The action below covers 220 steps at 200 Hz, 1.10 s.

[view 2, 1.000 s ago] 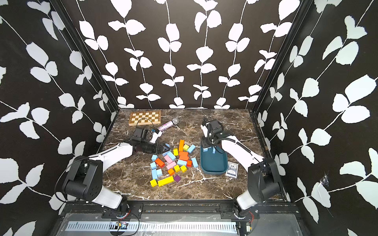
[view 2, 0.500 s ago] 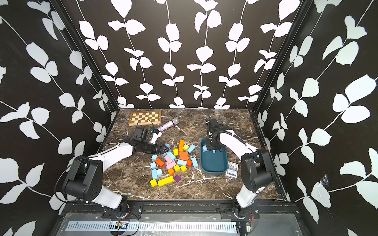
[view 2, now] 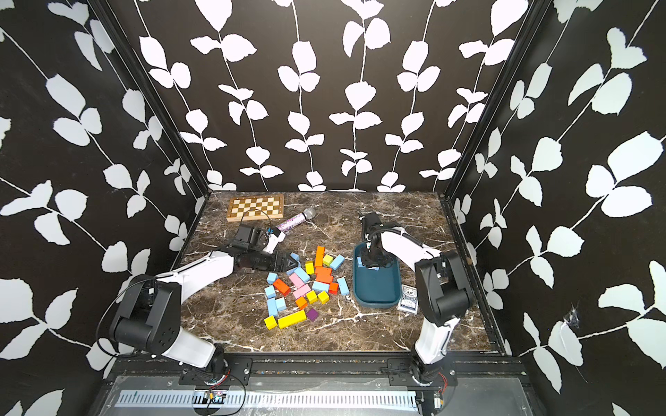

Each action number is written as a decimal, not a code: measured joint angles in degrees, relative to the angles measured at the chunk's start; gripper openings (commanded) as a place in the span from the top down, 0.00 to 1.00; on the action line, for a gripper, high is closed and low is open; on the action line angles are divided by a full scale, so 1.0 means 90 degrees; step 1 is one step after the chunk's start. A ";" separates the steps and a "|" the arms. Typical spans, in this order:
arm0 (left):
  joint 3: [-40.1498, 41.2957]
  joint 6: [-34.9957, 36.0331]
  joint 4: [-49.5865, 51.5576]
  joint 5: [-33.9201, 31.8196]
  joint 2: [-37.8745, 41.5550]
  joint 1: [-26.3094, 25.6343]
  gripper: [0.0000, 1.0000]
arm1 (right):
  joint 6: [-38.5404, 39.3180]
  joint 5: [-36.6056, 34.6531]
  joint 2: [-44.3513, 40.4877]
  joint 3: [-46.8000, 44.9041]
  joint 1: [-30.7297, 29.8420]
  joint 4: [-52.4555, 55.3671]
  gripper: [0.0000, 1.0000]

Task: Pick out the blue building blocks
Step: Place the building block in the storage box, then pick up the building block from the center of the board.

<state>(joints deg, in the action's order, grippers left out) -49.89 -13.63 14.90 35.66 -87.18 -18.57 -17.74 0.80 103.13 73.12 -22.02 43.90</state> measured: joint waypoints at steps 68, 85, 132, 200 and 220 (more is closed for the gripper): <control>0.0000 0.0100 0.0022 -0.0046 0.0027 0.0000 0.26 | -0.0049 -0.0092 0.0080 0.0005 0.0000 -0.0321 0.58; 0.0000 0.0172 0.0066 -0.0119 0.0083 0.0000 0.26 | -0.0080 -0.0160 0.0063 0.0005 0.0000 -0.0328 0.55; 0.0000 0.0427 0.0226 -0.0355 0.0202 0.0000 0.27 | -0.0160 -0.0328 -0.0444 0.0000 -0.0092 -0.0415 0.55; -0.0665 0.1377 0.0843 -0.0765 0.0175 0.0000 0.30 | -0.0427 -0.0189 -0.1307 -0.0211 -0.1360 -0.1664 0.55; -0.0933 0.1960 0.1054 -0.0882 0.0136 0.0000 0.32 | -0.0512 -0.0109 -0.1290 -0.0262 -0.1639 -0.1940 0.55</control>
<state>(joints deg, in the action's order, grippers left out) -58.28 4.01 24.38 27.73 -85.95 -18.57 -22.35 -0.19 91.53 70.76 -36.77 26.44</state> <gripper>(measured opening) 0.697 0.453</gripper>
